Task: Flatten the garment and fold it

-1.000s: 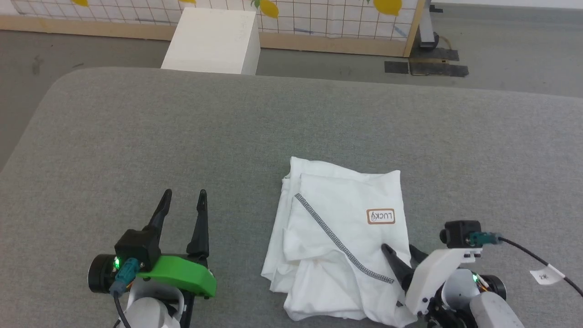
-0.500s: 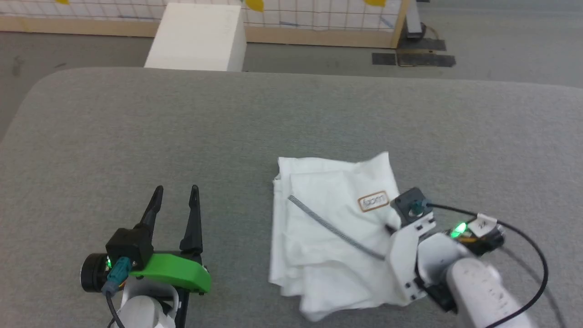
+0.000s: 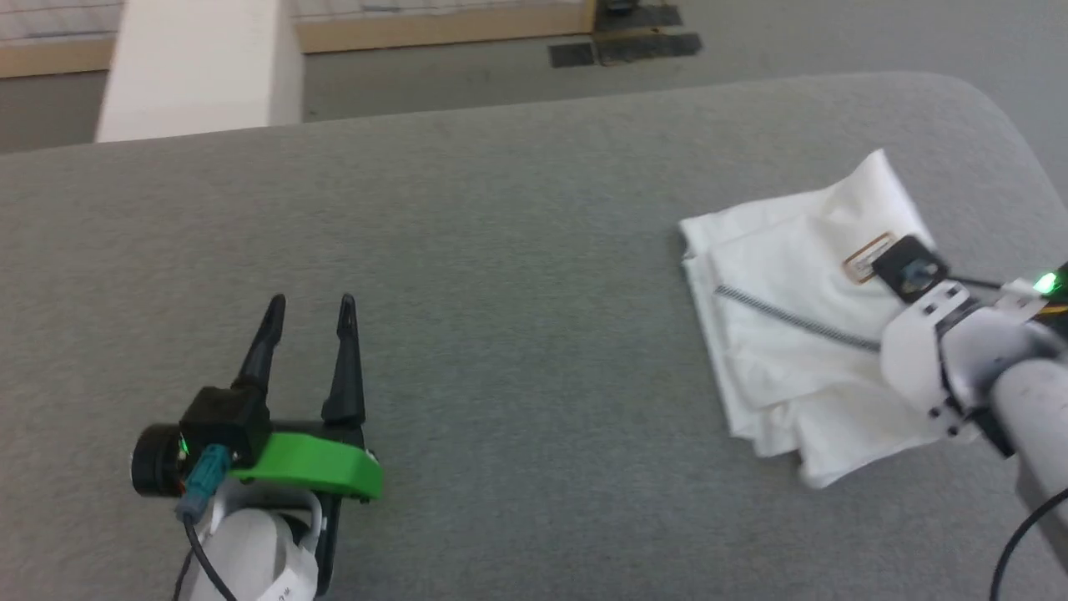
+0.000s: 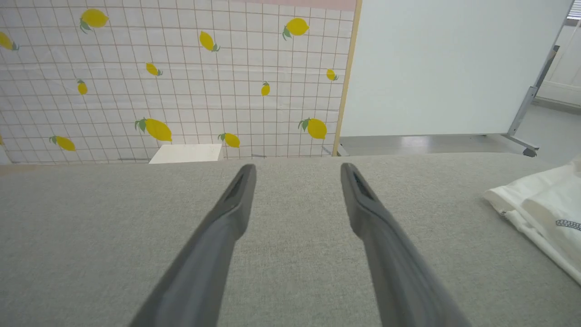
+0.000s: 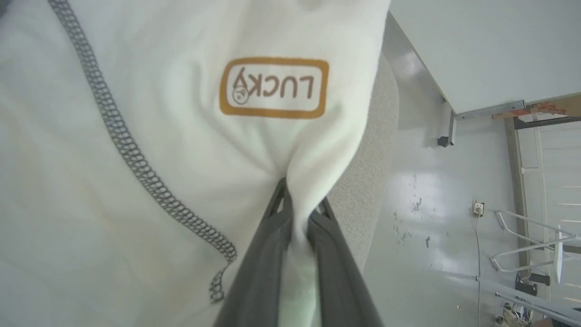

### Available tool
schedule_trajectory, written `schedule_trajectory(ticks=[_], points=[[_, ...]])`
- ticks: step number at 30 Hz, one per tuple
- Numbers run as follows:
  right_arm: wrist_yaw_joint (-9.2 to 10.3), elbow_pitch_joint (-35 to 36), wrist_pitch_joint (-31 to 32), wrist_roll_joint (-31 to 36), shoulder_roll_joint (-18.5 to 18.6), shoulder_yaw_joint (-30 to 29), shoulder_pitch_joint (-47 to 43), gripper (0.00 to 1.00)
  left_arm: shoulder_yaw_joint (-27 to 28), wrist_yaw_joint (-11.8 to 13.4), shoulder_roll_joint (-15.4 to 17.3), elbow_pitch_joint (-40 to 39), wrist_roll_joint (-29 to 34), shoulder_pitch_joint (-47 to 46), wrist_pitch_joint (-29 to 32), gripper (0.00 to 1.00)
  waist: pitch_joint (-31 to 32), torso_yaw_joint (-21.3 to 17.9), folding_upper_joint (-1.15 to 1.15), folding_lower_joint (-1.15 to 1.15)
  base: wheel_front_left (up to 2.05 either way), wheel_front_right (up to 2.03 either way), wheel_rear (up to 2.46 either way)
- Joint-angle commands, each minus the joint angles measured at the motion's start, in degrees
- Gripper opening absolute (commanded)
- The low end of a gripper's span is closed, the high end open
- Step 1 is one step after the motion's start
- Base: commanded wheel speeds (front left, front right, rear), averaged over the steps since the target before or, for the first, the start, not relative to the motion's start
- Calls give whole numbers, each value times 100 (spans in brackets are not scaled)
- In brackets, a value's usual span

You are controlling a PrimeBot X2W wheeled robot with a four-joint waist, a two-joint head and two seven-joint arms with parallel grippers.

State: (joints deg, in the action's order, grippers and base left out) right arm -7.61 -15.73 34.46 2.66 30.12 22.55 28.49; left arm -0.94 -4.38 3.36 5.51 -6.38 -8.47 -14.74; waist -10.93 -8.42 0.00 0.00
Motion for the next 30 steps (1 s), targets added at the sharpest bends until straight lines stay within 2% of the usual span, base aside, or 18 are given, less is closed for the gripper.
schedule_trajectory(ticks=[1,6,11,17,24,25,26,27,28,30], points=[[12,-83,-63,70,67,-62,181,0,27,39,44,-71,70,-171,-26,100,-513,-653,0,0,0,0,0],[12,-511,-356,283,153,-412,481,0,27,28,183,-168,188,-387,-26,100,-868,-967,0,0,0,0,0],[12,-1003,-821,696,73,-1127,803,0,-7,28,299,-244,284,-639,-26,100,-1261,-1087,0,0,0,0,0],[12,-1532,-1261,1199,-197,-2171,1100,0,-122,-6,423,-279,367,-850,44,100,-1625,-981,0,0,0,0,0],[12,-1954,-1690,1709,-498,-3126,1371,0,-162,-10,509,-287,363,-956,96,100,-1779,-742,0,0,0,0,0],[12,-2033,-1745,1779,-529,-3233,1395,12,-163,-8,514,-276,352,-957,94,100,-1772,-705,0,0,0,0,0],[12,-2102,-1772,1818,-560,-3323,1415,35,-163,-4,513,-263,340,-954,91,100,-1752,-679,0,0,0,0,0],[12,-2161,-1811,1864,-590,-3395,1433,82,-163,1,512,-247,331,-945,87,100,-1723,-655,0,0,0,0,0],[12,-2216,-1856,1910,-648,-3493,1455,100,-164,8,507,-219,317,-927,81,100,-1670,-626,0,0,0,0,0],[12,-2277,-1937,1970,-773,-3741,1452,100,-177,15,482,-137,280,-881,62,100,-1504,-554,0,0,0,0,0]])
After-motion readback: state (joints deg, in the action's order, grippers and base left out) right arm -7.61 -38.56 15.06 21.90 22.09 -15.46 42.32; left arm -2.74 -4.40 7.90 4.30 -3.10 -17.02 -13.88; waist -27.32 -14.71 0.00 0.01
